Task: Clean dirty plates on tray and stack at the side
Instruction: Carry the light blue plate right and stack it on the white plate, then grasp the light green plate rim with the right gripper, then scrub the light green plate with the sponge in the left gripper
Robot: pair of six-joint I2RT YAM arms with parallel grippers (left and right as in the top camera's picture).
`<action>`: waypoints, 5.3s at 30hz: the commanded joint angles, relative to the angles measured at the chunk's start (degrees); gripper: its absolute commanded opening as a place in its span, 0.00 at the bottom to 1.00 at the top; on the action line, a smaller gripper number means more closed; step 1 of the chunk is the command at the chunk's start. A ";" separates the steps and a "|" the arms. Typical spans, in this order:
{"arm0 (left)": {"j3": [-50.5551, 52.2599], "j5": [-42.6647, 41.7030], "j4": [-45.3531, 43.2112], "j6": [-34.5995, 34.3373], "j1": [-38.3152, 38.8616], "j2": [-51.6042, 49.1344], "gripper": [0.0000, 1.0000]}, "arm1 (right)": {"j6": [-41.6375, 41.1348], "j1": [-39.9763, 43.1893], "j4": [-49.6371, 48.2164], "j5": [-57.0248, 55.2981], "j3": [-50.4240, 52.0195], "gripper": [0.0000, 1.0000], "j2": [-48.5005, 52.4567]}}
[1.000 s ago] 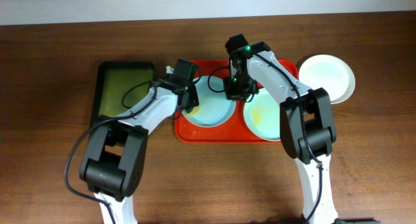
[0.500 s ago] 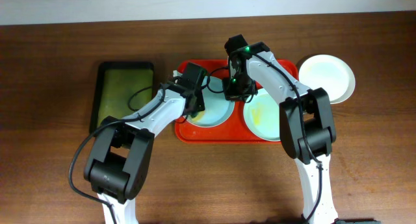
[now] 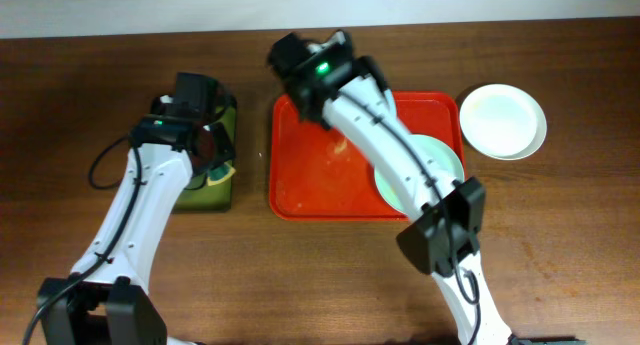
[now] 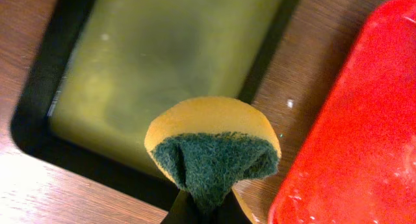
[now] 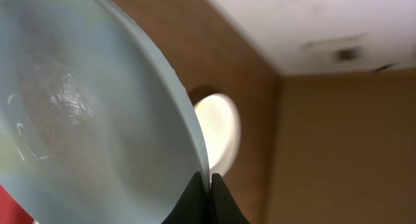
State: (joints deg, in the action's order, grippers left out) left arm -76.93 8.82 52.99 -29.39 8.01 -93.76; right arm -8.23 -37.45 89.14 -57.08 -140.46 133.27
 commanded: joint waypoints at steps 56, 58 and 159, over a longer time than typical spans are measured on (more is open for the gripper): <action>1.16 -3.65 -0.46 4.24 -6.32 0.46 0.00 | 6.47 36.35 -32.83 57.57 59.69 0.61 -18.53; 1.16 -3.67 -0.76 4.22 -6.32 0.46 0.00 | 6.27 36.33 -34.18 61.79 60.06 0.59 -18.40; -10.82 3.58 -4.04 -4.83 -8.20 -3.61 0.99 | -0.59 22.71 -25.73 49.03 39.56 0.04 -20.22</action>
State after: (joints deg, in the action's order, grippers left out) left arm -87.57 12.40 48.58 -34.50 0.12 -97.82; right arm -9.98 -10.55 58.76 6.35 -92.27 114.24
